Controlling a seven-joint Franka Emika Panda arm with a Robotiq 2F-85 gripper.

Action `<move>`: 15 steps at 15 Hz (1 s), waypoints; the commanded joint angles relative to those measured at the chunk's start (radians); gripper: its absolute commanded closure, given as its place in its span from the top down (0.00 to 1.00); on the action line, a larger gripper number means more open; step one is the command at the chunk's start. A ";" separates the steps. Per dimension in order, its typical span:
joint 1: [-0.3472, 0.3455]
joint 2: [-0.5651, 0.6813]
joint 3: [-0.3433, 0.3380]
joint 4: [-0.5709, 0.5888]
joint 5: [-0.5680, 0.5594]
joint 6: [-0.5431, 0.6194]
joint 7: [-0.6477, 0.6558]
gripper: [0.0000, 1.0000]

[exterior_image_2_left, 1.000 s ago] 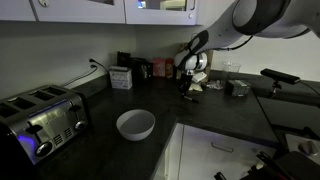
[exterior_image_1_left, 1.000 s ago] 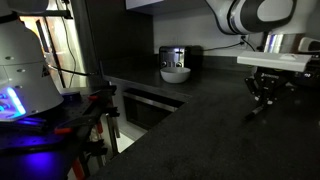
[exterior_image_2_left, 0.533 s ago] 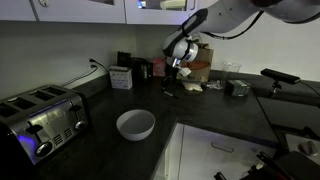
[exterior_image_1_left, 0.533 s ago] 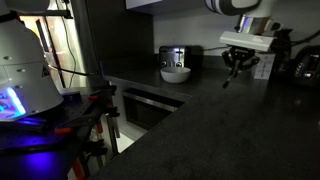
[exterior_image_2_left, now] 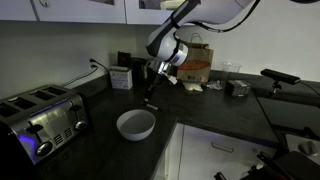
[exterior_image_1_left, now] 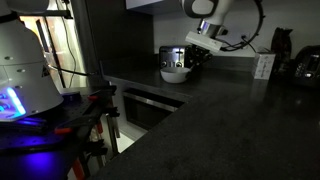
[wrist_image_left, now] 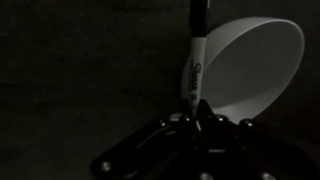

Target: Put the marker in the bowl

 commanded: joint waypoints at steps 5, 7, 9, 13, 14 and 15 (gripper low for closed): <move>0.138 -0.043 -0.022 -0.081 0.012 0.031 -0.018 0.03; 0.172 -0.047 -0.031 -0.082 -0.005 0.029 -0.007 0.03; 0.203 -0.059 -0.044 -0.086 -0.027 0.017 0.011 0.03; 0.251 -0.090 -0.060 -0.098 -0.067 0.011 0.027 0.03; 0.260 -0.098 -0.060 -0.098 -0.070 -0.001 0.030 0.03; 0.270 -0.104 -0.062 -0.099 -0.078 -0.004 0.035 0.03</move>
